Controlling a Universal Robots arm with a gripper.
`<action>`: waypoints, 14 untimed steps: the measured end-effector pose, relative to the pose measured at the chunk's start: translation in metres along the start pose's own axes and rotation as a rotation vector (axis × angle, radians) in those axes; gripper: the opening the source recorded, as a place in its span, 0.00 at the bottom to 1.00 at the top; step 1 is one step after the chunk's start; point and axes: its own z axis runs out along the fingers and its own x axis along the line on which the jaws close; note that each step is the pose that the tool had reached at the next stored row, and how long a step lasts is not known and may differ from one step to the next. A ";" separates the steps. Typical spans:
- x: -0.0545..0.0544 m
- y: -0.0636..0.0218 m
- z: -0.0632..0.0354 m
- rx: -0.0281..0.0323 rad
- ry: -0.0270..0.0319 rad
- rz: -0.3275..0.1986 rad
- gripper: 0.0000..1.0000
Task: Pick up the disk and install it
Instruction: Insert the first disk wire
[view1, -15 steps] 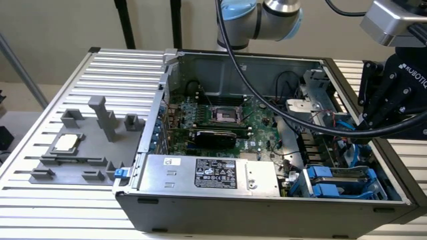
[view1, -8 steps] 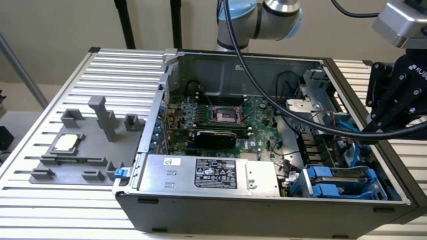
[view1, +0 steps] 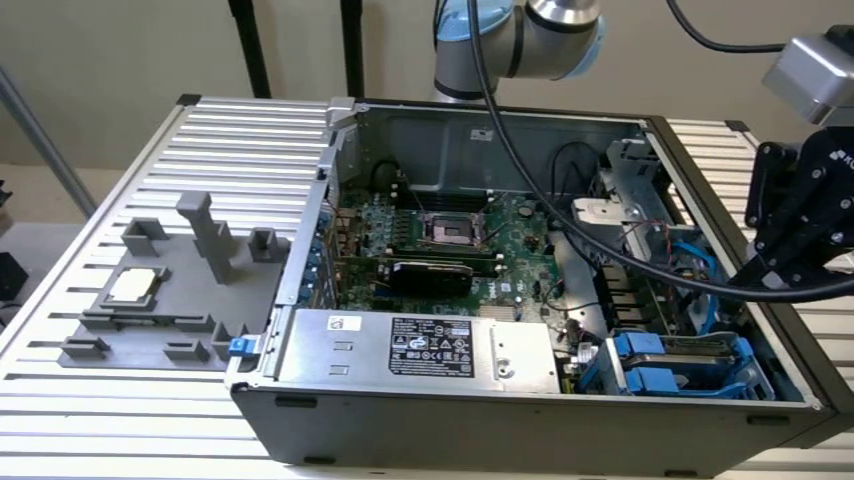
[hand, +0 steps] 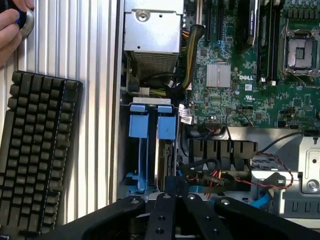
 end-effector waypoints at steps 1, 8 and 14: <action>0.000 0.0004 0.0017 0.0000 0.0001 0.000 0.11; -0.001 0.0077 0.0149 0.0001 -0.0001 0.000 0.11; -0.002 0.0074 0.0257 0.0002 0.0001 -0.001 0.11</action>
